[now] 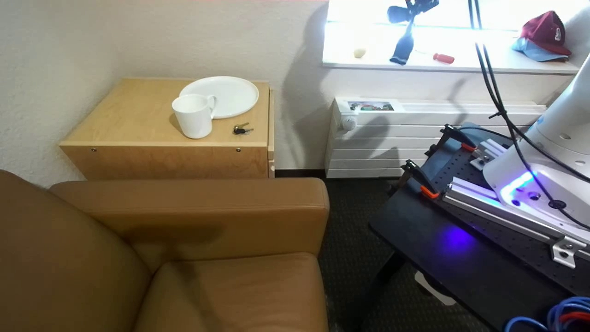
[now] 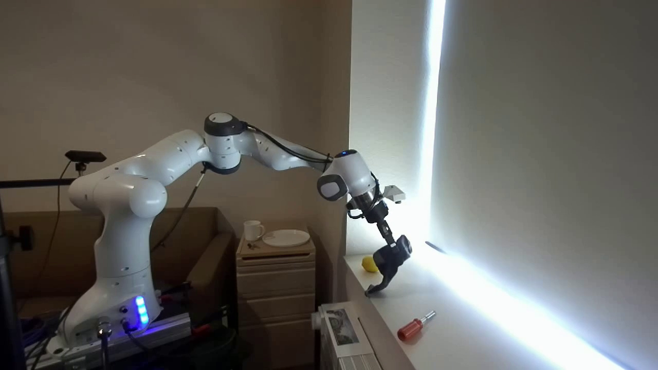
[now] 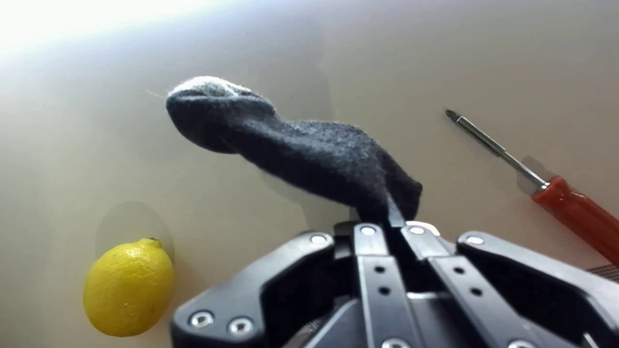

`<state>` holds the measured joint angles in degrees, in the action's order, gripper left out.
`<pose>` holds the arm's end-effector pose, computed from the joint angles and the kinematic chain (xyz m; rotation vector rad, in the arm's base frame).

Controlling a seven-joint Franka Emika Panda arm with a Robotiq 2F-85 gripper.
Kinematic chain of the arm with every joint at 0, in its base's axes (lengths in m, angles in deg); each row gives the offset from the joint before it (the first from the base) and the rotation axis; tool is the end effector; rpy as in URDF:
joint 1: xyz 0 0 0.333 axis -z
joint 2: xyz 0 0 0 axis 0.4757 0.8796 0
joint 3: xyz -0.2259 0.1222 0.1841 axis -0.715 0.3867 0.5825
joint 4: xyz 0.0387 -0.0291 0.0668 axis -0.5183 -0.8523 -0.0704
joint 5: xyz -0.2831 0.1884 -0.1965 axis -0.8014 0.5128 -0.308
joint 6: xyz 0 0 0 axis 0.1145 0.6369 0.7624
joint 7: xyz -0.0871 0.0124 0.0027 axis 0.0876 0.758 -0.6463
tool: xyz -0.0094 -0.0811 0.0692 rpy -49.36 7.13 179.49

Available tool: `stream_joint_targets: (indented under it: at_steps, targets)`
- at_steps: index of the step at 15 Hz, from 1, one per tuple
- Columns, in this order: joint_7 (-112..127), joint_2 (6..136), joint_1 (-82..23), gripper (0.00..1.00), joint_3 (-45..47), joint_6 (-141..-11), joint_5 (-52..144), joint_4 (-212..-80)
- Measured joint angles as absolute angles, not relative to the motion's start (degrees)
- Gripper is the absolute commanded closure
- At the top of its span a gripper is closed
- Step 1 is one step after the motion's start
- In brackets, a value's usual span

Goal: Take the sock on the plate and put it near the window

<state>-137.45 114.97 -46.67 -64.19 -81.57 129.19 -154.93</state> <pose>0.5246 -0.4281 0.2882 1.1522 2.3807 -0.2813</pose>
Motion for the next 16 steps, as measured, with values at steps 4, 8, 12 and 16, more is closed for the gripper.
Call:
stream_joint_targets:
  at_steps: [4, 8, 12, 16]
  targets:
    - [-138.0, 118.8, -44.6, 0.99, -58.2, -90.0, 140.6, -156.1]
    - [-138.0, 115.7, -38.0, 0.63, -44.9, -104.3, 140.6, -155.1]
    - [-137.9, 112.9, -33.0, 0.35, -35.9, -112.2, 139.8, -154.1]
    - [-137.9, 110.5, -33.0, 0.08, -37.3, -107.9, 138.0, -155.3]
